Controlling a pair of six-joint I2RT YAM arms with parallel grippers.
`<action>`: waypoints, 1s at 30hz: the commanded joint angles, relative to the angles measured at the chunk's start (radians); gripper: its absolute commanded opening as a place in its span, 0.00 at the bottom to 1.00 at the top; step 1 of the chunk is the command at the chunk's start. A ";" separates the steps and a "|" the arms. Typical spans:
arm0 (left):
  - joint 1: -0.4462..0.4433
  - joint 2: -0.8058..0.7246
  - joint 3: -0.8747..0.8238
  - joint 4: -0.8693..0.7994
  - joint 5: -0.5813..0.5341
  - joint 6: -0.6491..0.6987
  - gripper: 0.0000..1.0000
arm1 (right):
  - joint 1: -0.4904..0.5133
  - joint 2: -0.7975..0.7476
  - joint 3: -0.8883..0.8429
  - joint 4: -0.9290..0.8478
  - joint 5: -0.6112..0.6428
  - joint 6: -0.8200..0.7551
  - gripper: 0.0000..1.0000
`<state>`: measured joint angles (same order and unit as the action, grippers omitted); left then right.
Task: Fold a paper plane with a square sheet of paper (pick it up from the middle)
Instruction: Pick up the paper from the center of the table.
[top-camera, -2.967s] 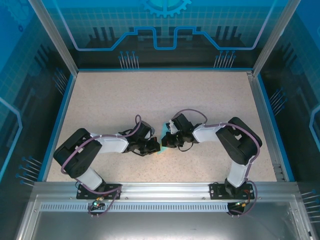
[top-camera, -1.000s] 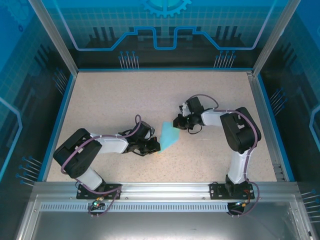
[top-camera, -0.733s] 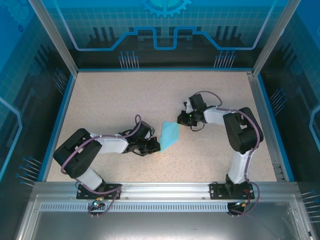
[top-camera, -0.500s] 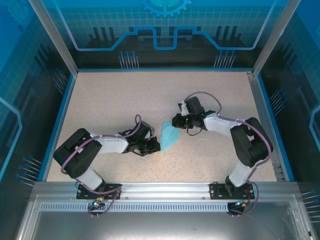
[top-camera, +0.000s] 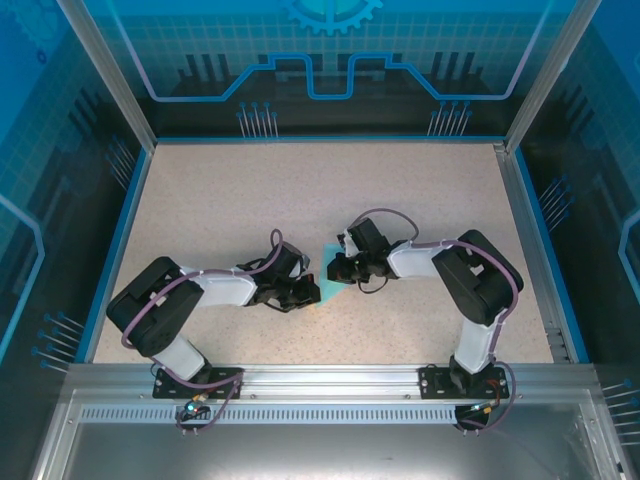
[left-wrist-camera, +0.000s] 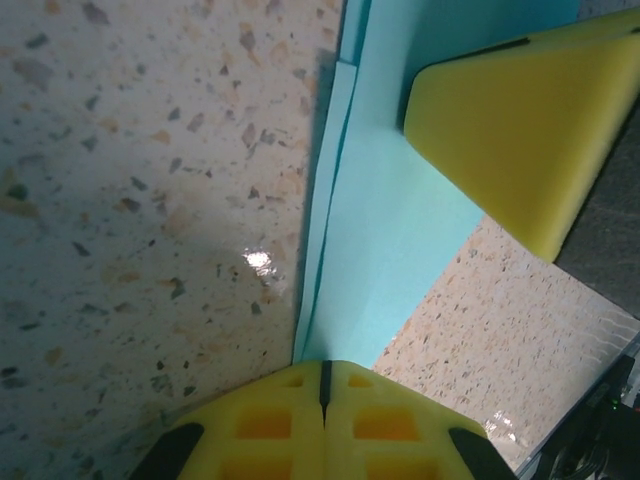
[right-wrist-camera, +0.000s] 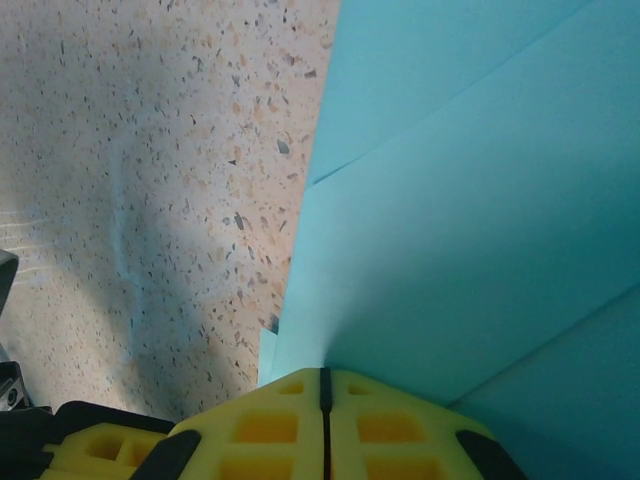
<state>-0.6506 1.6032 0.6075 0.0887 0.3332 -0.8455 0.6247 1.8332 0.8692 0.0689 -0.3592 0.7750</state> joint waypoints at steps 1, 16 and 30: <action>-0.001 0.022 -0.032 -0.205 0.007 0.054 0.00 | 0.012 0.039 0.000 -0.068 0.045 0.018 0.07; -0.032 -0.057 -0.021 -0.327 0.067 0.183 0.00 | 0.010 0.052 0.051 -0.185 0.106 0.020 0.06; 0.055 -0.229 0.080 -0.375 -0.158 0.097 0.24 | 0.015 -0.156 0.093 -0.220 0.140 0.058 0.31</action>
<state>-0.6239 1.4197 0.6563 -0.2359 0.2615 -0.7246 0.6304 1.7515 0.9379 -0.1085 -0.2756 0.8047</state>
